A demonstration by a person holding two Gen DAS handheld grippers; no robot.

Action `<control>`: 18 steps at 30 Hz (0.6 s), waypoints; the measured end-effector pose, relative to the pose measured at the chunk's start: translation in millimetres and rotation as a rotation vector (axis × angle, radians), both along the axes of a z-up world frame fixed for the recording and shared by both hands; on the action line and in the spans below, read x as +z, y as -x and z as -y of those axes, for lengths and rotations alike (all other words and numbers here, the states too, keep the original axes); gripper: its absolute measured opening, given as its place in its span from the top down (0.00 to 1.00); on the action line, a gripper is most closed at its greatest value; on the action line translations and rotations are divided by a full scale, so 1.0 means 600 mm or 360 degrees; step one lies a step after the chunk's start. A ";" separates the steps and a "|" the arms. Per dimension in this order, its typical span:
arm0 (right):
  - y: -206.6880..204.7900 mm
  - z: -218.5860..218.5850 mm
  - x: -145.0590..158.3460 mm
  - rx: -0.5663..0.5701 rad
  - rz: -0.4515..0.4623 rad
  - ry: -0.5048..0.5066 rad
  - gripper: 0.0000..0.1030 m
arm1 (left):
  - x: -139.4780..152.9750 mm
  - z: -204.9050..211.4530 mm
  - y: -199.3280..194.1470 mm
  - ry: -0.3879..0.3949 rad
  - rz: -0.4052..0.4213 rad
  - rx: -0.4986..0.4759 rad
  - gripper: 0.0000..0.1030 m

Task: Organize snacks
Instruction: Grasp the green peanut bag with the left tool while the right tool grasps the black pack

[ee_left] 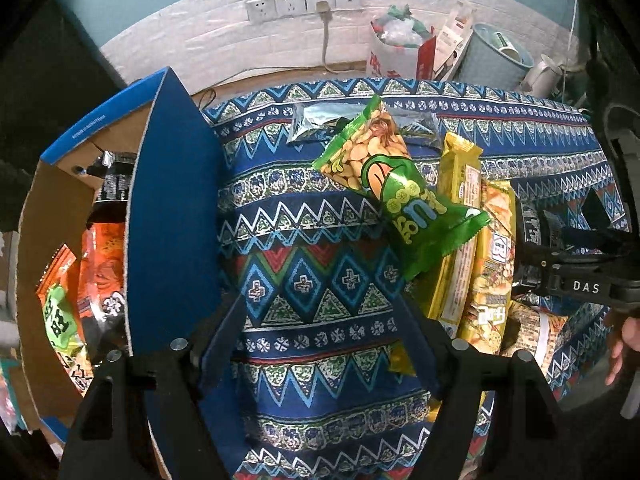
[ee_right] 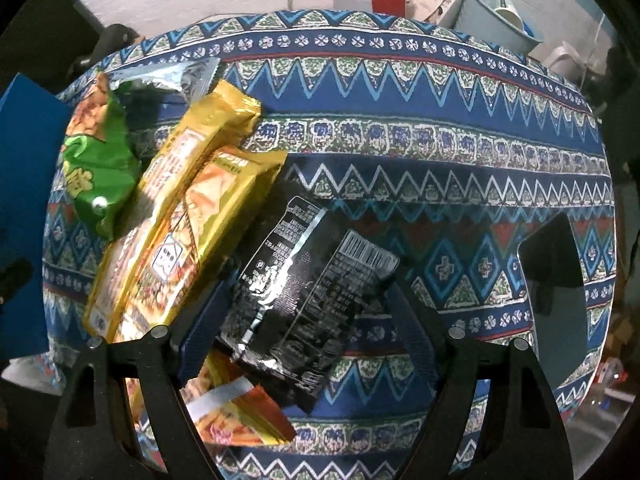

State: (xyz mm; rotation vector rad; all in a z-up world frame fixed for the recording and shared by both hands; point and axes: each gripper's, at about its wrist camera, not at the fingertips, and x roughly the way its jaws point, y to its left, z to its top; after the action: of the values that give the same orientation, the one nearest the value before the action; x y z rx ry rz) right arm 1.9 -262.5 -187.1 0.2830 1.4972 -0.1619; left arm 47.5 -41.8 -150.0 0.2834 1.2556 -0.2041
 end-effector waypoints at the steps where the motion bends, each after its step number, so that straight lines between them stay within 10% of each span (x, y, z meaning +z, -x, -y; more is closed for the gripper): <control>1: -0.002 0.000 -0.004 -0.0009 -0.0005 -0.0006 0.22 | -0.002 0.001 -0.002 0.0006 -0.0006 0.0005 0.25; 12: 0.001 0.022 -0.046 0.0135 -0.0043 0.0162 0.23 | -0.018 0.020 -0.045 0.0117 -0.0086 0.0135 0.25; 18: 0.019 0.071 -0.054 0.0195 -0.0007 0.0158 0.43 | -0.025 0.039 -0.076 0.0219 -0.0140 0.0217 0.24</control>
State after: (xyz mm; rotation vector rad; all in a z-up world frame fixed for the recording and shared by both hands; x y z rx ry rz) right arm -9.5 -305.1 -219.4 0.1108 1.5010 -0.1385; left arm 93.3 -65.3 -164.9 0.0701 1.3363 -0.1864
